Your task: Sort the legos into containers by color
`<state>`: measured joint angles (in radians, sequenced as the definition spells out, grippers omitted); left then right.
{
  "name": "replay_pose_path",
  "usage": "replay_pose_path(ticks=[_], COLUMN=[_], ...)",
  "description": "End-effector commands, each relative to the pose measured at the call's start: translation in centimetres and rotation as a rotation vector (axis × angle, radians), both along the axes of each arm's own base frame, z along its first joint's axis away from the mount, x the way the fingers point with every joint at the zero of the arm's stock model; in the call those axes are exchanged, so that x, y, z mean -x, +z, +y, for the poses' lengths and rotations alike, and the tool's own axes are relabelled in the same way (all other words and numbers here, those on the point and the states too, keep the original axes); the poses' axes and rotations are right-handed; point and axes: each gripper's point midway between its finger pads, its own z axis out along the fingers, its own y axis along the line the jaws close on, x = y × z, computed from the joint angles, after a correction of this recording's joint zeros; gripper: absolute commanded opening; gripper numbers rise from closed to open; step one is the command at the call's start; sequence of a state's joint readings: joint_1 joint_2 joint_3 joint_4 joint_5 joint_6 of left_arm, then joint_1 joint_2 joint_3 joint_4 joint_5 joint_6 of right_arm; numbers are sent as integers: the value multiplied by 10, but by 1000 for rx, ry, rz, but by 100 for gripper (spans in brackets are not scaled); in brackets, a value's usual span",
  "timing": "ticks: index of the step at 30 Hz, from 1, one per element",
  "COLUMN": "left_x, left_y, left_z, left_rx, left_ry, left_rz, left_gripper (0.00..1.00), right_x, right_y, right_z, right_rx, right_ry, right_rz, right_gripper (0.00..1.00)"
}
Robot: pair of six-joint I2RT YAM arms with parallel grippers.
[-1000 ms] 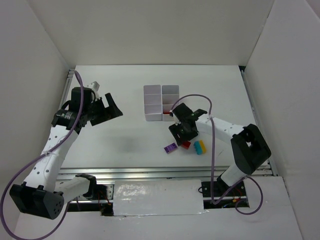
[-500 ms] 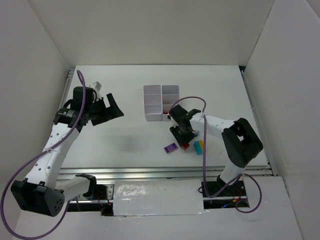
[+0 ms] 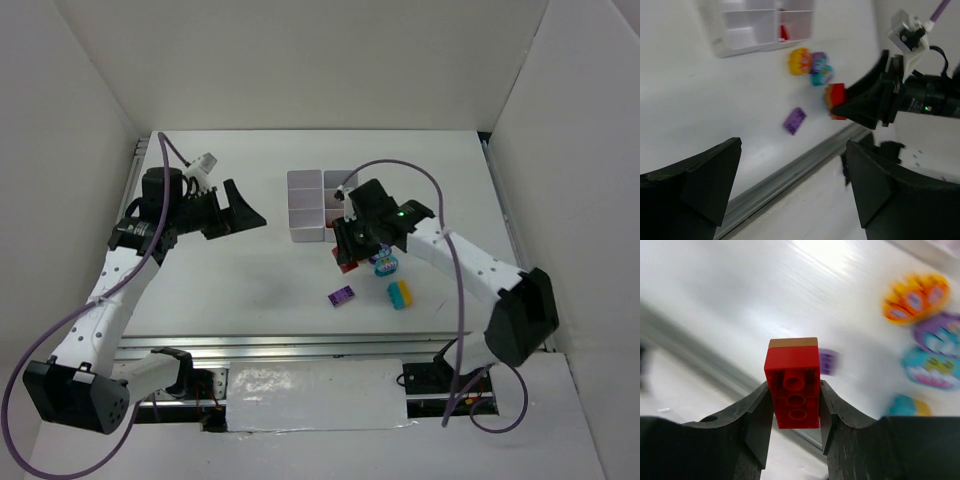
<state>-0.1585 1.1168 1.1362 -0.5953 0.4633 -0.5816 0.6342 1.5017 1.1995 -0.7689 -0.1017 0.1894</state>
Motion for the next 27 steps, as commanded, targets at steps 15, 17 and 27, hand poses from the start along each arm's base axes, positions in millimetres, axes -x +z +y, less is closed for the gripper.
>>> replay_pose_path(ticks=[15, 17, 27], left_x=[87, 89, 90], left_y=[153, 158, 166], left_z=[-95, -98, -101], left_rx=[428, 434, 450], left_ry=[-680, -689, -702], left_rz=[-474, -490, -499], left_gripper=[90, 86, 72], right_x=[81, 83, 85], right_y=[276, 283, 279], right_z=[99, 98, 99], right_rx=[-1165, -1192, -1185], right_ry=[477, 486, 508], right_rz=[-153, -162, -145], right_gripper=[0, 0, 0])
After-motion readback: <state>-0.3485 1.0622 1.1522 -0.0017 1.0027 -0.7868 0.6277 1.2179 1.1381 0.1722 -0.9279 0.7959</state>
